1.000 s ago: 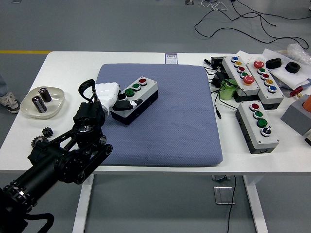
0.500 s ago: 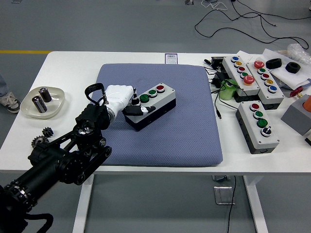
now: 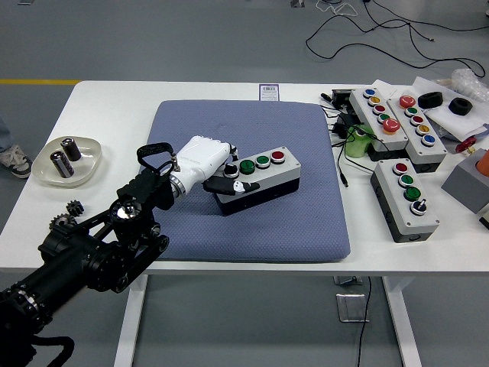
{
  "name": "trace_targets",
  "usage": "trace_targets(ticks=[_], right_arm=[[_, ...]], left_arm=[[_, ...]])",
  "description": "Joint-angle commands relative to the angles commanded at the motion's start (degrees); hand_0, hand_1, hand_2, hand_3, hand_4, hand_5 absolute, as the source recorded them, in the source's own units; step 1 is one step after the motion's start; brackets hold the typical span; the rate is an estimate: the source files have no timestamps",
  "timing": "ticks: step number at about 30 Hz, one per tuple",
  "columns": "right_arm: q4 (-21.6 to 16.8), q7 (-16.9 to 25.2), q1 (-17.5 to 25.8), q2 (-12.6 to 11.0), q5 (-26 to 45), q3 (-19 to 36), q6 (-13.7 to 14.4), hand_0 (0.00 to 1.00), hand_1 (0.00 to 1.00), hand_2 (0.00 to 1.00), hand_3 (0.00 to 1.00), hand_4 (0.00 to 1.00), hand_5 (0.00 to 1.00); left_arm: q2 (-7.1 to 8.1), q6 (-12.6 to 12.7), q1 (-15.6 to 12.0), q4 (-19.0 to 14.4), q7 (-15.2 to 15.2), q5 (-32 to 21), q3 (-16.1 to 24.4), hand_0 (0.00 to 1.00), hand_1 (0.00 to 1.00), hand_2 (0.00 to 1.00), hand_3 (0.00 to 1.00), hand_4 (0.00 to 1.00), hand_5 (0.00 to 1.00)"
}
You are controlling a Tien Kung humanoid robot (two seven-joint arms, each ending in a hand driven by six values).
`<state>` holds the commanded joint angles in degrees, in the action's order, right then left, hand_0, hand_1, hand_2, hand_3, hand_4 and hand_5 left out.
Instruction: Pick up the button,place it on the desk,press the button,press the button
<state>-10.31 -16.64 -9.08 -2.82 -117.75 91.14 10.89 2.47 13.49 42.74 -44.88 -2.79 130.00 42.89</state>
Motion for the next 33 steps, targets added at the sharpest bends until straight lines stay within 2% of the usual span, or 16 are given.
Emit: trace_targets(ticks=[10,18,25,26,31,32,33], right_arm=[[0.0,-0.07,-0.03,0.12,-0.13,0.24,-0.01,0.673,0.652,0.677,0.625,0.309,0.17],[0.0,-0.13,0.21,0.19,-0.82,0.67,-0.08,0.674,0.651,0.677,0.625,0.309,0.17],[0.0,-0.13,0.26,0.2,-0.28,0.21,-0.05,0.674,0.651,0.677,0.625,0.309,0.17],[0.0,-0.13,0.28,0.21,-0.18,0.14,-0.04,0.674,0.651,0.677,0.625,0.309,0.17],[0.0,-0.13,0.28,0.22,-0.12,-0.03,-0.09,0.674,0.651,0.677,0.625,0.309,0.17],[0.0,-0.12,0.29,0.22,-0.08,-0.05,-0.1,0.674,0.651,0.677,0.625,0.309,0.17],[0.0,-0.11,0.29,0.21,-0.04,-0.09,-0.1,0.674,0.651,0.677,0.625,0.309,0.17]], left_arm=[[2.27,3.96,-0.1,0.28,-5.92,-4.46,-6.34,0.054,0.066,0.105,0.231,0.002,0.002],[1.75,7.69,-0.43,-0.25,-8.42,-7.14,-7.46,0.053,0.066,0.106,0.231,0.002,0.002],[1.79,8.37,-0.39,0.77,-8.31,-6.98,-7.14,0.057,0.071,0.11,0.235,0.002,0.002],[1.79,8.04,-0.43,0.84,-8.04,-6.72,-6.93,0.227,0.22,0.294,0.462,0.177,0.002],[1.76,4.7,-0.63,1.11,-6.97,-5.05,-6.08,0.227,0.22,0.294,0.462,0.177,0.002],[1.82,4.34,-0.77,1.24,-7.0,-5.3,-5.96,0.416,0.448,0.621,0.84,0.515,0.002],[1.86,4.24,-0.85,1.27,-7.05,-5.69,-5.88,0.416,0.448,0.621,0.84,0.515,0.002]])
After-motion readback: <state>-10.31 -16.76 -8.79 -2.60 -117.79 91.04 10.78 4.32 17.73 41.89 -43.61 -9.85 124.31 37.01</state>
